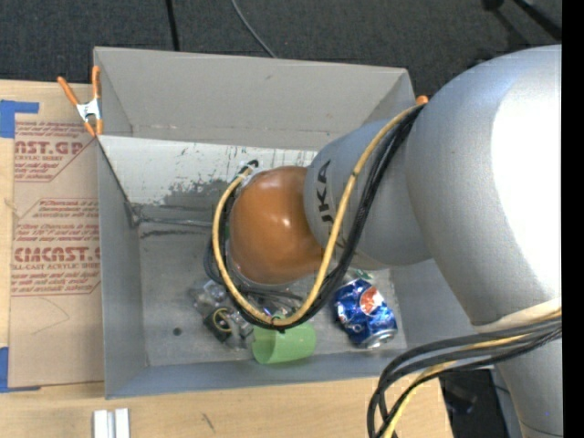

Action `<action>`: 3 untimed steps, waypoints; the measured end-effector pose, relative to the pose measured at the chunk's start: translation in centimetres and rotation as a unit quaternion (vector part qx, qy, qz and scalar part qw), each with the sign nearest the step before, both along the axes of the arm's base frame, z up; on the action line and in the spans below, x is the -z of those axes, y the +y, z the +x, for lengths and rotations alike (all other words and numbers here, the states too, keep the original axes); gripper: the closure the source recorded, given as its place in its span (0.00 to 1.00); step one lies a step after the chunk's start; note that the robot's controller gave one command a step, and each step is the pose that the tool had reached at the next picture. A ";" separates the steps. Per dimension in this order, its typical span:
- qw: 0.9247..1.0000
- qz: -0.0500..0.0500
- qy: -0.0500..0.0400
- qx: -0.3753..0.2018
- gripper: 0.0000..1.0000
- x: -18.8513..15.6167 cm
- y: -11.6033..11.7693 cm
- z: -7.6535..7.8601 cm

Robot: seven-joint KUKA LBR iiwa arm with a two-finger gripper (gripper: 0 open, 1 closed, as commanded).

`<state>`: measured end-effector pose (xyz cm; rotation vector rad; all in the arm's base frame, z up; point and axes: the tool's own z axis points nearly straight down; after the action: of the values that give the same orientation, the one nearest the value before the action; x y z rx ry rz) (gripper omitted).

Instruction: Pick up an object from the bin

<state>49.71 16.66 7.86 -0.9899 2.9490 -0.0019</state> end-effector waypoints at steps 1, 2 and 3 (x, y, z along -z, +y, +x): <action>1.000 0.000 0.001 0.001 1.00 0.0 0.0 0.0; 1.000 0.000 0.001 0.001 1.00 0.0 0.0 0.0; 1.000 0.000 0.001 0.001 1.00 0.0 0.0 0.0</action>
Offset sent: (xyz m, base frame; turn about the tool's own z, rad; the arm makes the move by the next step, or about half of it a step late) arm 0.0000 0.0000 0.0000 0.0000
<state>49.70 16.63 7.82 -0.9883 2.9511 -0.0004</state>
